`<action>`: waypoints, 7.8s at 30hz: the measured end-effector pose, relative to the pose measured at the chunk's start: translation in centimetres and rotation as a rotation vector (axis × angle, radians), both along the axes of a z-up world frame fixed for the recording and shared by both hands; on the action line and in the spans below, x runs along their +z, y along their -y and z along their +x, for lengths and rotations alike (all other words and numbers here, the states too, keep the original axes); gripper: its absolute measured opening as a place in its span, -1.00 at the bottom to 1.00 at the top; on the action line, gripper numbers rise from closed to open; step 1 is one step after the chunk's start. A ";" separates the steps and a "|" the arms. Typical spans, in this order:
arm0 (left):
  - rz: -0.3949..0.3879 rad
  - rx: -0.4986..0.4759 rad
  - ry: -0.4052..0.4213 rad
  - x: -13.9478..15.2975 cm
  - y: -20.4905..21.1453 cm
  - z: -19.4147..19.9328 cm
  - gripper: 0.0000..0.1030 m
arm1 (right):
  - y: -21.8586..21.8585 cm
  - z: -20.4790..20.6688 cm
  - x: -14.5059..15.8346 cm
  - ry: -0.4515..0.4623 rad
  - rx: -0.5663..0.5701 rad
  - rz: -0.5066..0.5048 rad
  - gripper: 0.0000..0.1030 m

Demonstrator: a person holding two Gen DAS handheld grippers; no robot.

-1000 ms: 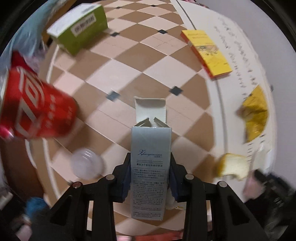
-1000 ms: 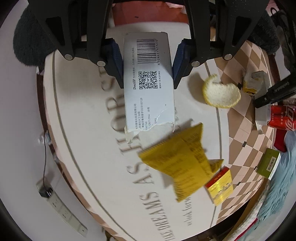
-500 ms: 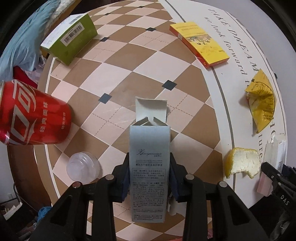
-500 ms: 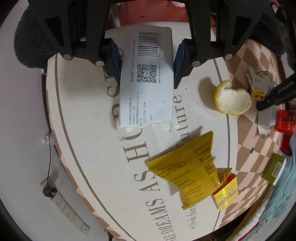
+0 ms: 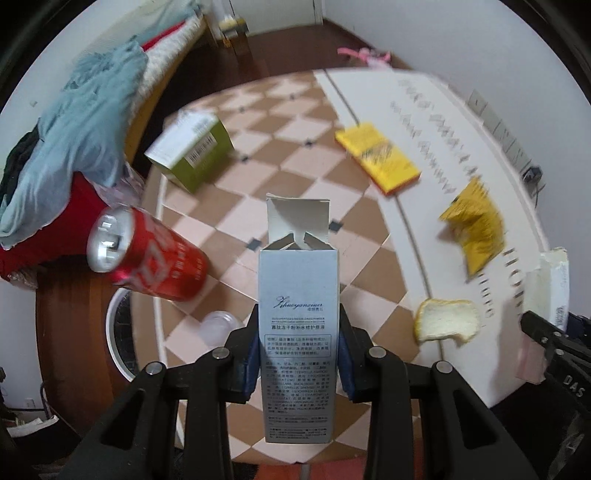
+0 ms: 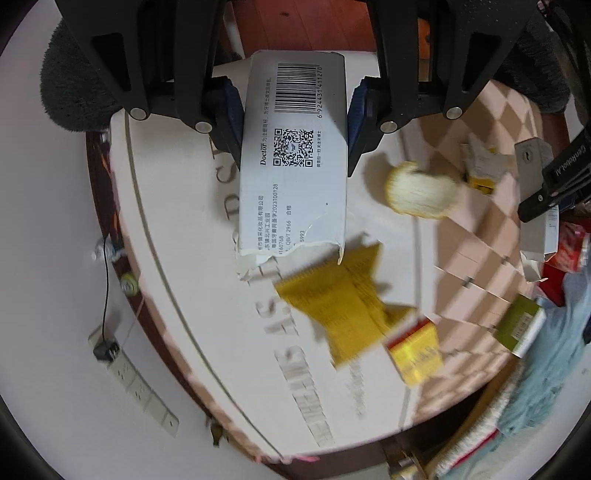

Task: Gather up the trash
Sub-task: 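Carry both white boxes to the trash bin and release them inside, then move both tools back over the table toward the red can and snack bag, then grasp the red cola can with the left tool while the right tool grasps the yellow snack bag, then carry the can and snack bag to the trash bin and release them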

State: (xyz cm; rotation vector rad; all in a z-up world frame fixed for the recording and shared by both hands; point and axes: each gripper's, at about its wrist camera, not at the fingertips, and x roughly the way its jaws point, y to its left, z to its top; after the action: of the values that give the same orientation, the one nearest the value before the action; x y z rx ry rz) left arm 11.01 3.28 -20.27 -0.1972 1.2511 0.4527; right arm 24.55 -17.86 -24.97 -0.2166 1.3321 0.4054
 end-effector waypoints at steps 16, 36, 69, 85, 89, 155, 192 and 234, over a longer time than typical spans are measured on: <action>0.023 0.094 0.227 7.1 -5.6 -3.3 -0.40 | -7.6 -4.8 8.9 0.151 0.152 0.157 -0.07; -0.197 0.576 0.349 2.1 -33.0 -23.4 -0.39 | -37.5 -20.4 9.9 0.035 0.577 0.356 -0.07; -0.068 0.741 0.032 -11.2 -37.1 -27.1 0.97 | -50.2 -23.2 -11.5 -0.092 0.663 0.012 0.98; 0.058 0.725 0.073 -3.4 -31.0 -29.3 0.97 | -43.9 -24.3 -2.5 0.015 0.638 0.089 0.98; 0.085 0.706 0.107 -0.6 -29.5 -29.2 0.97 | -42.2 -24.5 0.7 0.025 0.648 0.143 0.98; 0.040 0.151 0.095 -7.3 -8.2 8.7 0.21 | -9.8 8.9 -5.8 -0.005 0.158 -0.174 0.42; 0.106 0.339 0.307 5.8 -20.7 -5.8 0.20 | -24.7 -2.1 6.7 0.146 0.355 0.160 -0.06; -0.092 0.829 -0.029 -14.0 -38.4 -26.1 0.89 | -53.0 -20.9 -15.2 -0.163 0.679 -0.015 0.98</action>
State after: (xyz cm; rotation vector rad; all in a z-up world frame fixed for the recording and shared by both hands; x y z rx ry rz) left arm -15.06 41.65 -34.30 -0.8026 1.1805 1.1093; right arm 3.64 35.09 -40.13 -0.6661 1.3985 1.0000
